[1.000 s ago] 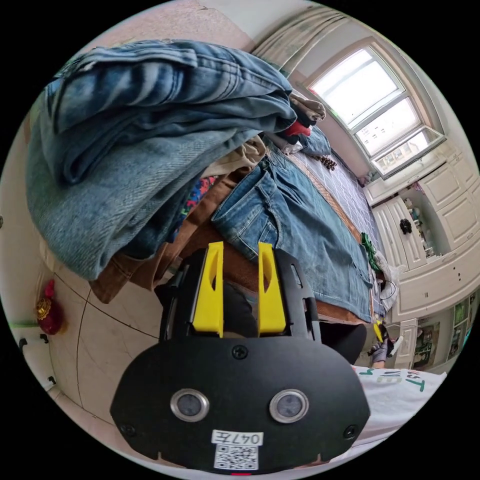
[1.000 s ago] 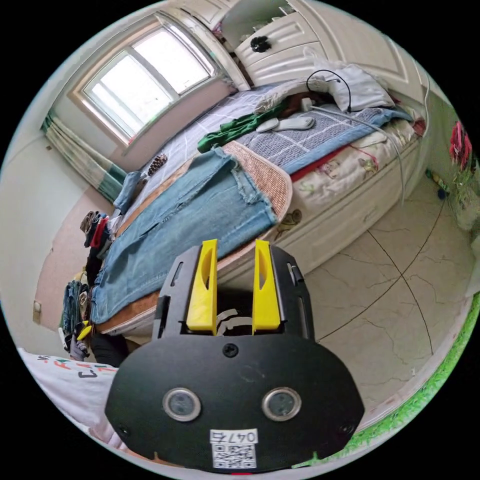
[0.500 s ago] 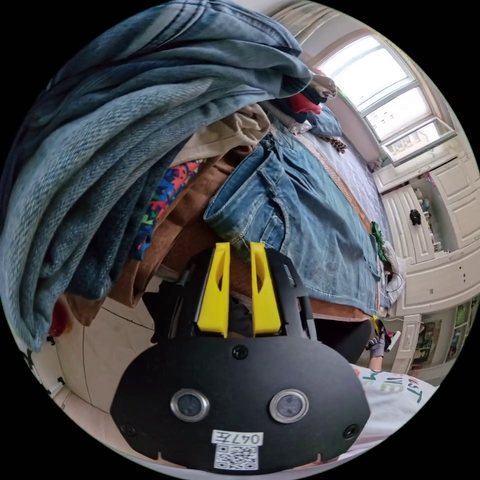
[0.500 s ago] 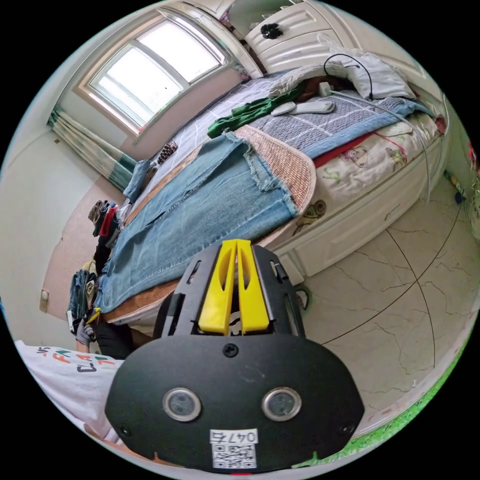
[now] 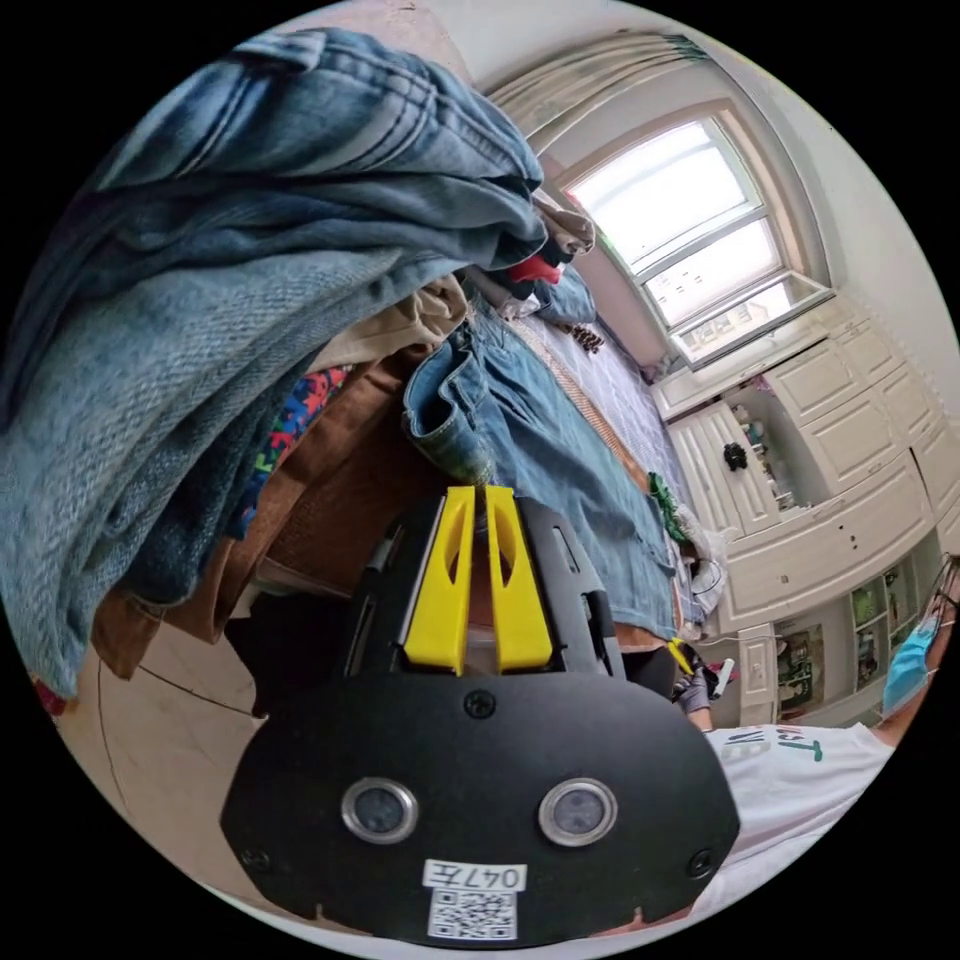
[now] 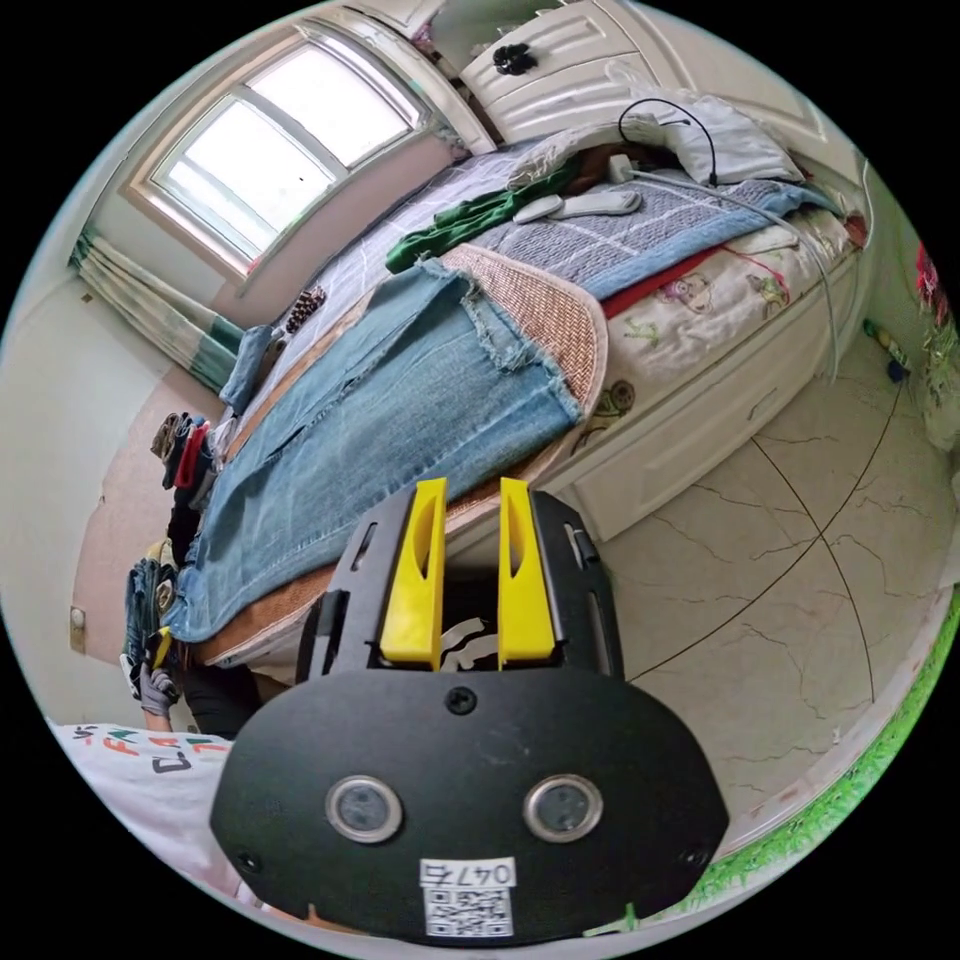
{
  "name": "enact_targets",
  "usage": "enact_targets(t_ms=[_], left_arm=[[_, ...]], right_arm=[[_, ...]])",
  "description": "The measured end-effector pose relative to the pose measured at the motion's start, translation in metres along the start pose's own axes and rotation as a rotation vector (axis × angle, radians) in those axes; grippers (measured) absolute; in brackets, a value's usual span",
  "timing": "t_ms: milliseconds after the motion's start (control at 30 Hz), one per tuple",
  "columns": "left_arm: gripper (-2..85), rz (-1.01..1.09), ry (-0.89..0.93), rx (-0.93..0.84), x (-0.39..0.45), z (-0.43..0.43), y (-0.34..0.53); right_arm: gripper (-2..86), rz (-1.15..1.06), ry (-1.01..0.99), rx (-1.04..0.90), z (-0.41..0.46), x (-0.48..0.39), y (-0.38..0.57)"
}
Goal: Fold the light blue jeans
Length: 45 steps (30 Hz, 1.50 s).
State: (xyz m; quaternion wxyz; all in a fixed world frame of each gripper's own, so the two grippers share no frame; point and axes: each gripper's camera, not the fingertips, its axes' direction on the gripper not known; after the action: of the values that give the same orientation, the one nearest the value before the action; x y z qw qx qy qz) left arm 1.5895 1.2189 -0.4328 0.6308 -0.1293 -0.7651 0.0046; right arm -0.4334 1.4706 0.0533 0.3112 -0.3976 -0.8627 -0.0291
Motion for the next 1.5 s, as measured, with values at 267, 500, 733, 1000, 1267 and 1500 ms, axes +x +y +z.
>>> enact_targets(t_ms=[267,500,733,1000,1267,1500], left_arm=[[-0.8,0.082,0.054,0.057,0.03,-0.004,-0.013],[-0.9,0.112,0.093,0.17,0.051,-0.035,-0.012],[-0.9,0.187,0.092,0.269,0.094,-0.089,0.021],[-0.9,0.231,0.057,0.312,0.148,-0.081,-0.035],[0.3,0.194,-0.125,0.231,0.193,0.059,-0.226],[13.1,0.169,-0.296,0.019,0.187,0.201,-0.31]], right_arm=[[-0.6,0.049,-0.195,0.031,0.01,0.002,0.03],[-1.2,-0.008,-0.302,0.206,-0.041,-0.018,0.054],[-1.2,-0.129,-0.287,0.412,-0.143,-0.064,0.075],[-1.2,-0.244,-0.235,0.392,-0.125,-0.149,0.004],[0.9,-0.171,-0.192,0.283,0.012,-0.247,-0.156],[7.9,-0.132,-0.145,0.183,0.116,-0.286,-0.151]])
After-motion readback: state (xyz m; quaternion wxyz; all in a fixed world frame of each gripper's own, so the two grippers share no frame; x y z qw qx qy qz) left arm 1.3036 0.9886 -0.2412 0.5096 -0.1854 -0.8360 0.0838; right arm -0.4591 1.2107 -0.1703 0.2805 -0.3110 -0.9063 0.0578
